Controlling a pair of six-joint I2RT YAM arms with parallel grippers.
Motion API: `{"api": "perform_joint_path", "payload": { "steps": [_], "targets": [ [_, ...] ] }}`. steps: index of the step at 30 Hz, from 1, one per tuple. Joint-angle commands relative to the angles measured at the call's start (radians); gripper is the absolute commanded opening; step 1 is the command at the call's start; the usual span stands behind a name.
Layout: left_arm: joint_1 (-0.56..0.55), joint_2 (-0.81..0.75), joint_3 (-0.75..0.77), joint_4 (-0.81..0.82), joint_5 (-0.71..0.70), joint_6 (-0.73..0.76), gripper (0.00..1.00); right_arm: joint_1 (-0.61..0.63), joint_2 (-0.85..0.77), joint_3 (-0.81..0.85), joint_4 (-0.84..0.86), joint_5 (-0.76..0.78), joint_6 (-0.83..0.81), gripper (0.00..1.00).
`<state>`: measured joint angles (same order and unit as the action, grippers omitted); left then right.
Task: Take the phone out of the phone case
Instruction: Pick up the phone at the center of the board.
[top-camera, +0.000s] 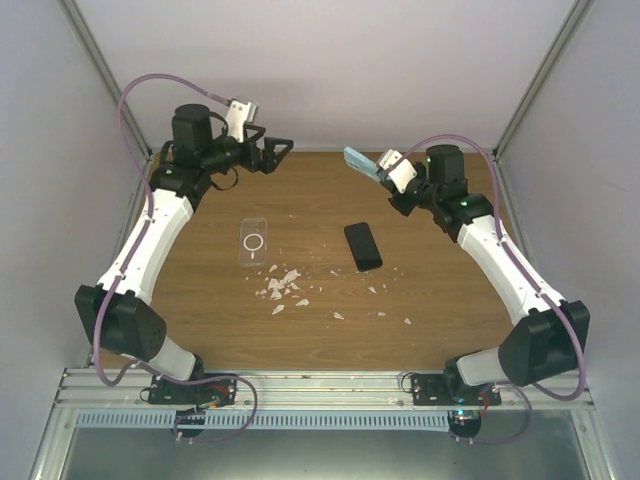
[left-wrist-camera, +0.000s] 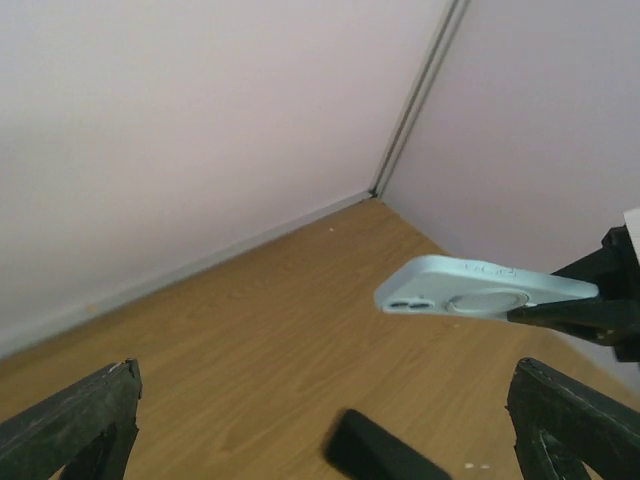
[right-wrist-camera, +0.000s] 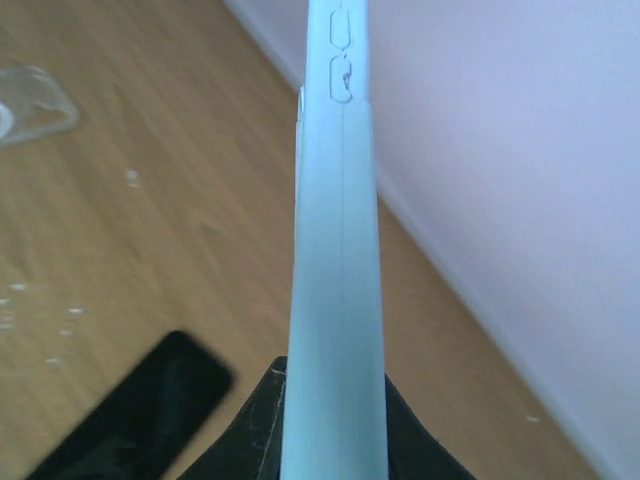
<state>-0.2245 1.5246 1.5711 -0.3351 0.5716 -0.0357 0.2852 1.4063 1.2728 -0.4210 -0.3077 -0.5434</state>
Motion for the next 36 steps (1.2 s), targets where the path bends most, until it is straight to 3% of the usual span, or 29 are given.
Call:
{"api": "perform_joint_path", "payload": {
  "steps": [1,7,12,20,27,36],
  "targets": [
    [0.089,0.02,0.004,0.092,0.242,-0.343,0.99,0.035,-0.059,0.014,0.179,0.221,-0.146,0.0],
    [0.123,0.0,-0.065,0.186,0.312,-0.473,0.99,0.096,-0.116,-0.057,0.362,0.389,-0.305,0.0],
    [0.14,-0.006,-0.142,0.231,0.347,-0.545,0.99,0.181,-0.168,-0.194,0.629,0.501,-0.57,0.01],
    [0.171,-0.005,-0.278,0.418,0.493,-0.734,0.99,0.326,-0.201,-0.354,0.937,0.585,-0.876,0.01],
    [0.169,0.002,-0.404,0.605,0.565,-0.957,0.99,0.421,-0.202,-0.472,1.104,0.625,-1.056,0.01],
    [0.118,-0.007,-0.481,0.651,0.555,-1.031,0.95,0.472,-0.177,-0.537,1.21,0.622,-1.146,0.04]
  ]
}}
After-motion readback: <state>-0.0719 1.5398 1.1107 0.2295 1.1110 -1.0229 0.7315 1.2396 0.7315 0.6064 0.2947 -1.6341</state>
